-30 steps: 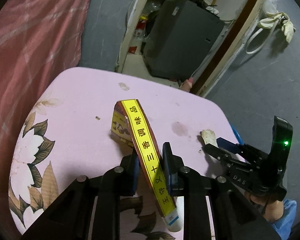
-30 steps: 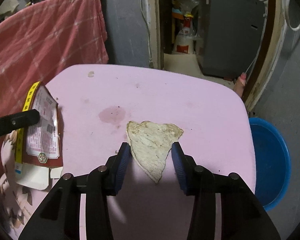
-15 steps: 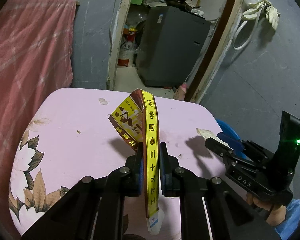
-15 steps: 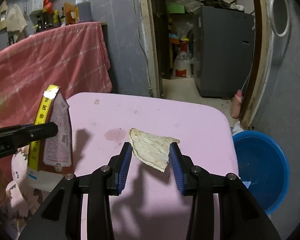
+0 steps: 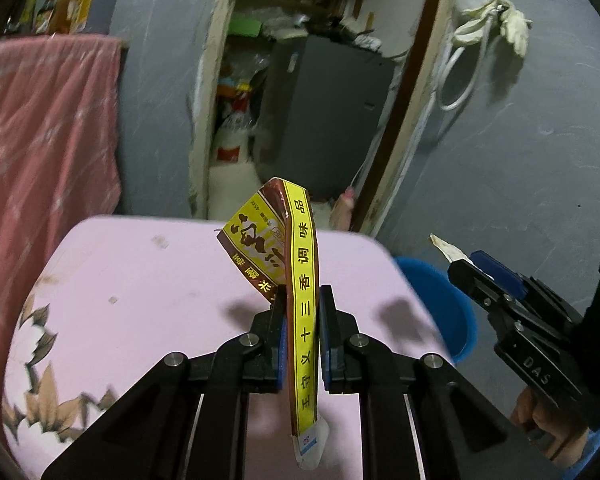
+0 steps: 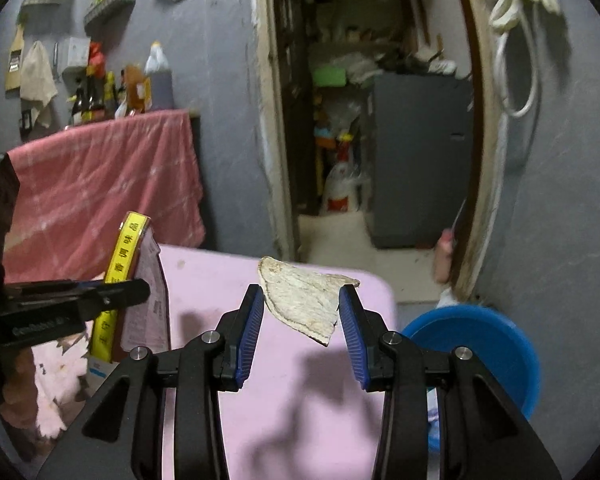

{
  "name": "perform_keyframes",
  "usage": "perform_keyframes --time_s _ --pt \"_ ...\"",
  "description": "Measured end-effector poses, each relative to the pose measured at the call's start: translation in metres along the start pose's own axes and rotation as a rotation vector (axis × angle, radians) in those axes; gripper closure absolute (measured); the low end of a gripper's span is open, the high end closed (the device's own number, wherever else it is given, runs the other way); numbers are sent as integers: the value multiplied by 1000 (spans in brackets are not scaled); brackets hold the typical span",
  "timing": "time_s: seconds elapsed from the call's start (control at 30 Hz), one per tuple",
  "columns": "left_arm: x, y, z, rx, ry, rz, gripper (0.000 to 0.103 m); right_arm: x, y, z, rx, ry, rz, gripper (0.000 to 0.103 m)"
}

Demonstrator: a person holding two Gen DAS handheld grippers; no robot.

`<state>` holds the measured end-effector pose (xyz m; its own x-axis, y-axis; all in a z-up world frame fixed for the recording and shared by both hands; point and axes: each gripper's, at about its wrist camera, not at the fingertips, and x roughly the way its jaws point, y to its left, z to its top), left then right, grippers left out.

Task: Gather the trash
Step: 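Carry the box and flatbread over the blue basin and open both grippers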

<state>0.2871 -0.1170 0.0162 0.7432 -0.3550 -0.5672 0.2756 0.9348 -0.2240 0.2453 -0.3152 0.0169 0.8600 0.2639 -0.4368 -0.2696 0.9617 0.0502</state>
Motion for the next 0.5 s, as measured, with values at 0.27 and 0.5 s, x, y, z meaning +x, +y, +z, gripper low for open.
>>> perform_keyframes --time_s 0.27,0.5 --pt "29 -67 20 56 -130 -79 93 -25 -62 10 53 -92 -116 66" --pt "74 -126 28 95 -178 -133 93 -38 -125 7 86 -140 -239 66"
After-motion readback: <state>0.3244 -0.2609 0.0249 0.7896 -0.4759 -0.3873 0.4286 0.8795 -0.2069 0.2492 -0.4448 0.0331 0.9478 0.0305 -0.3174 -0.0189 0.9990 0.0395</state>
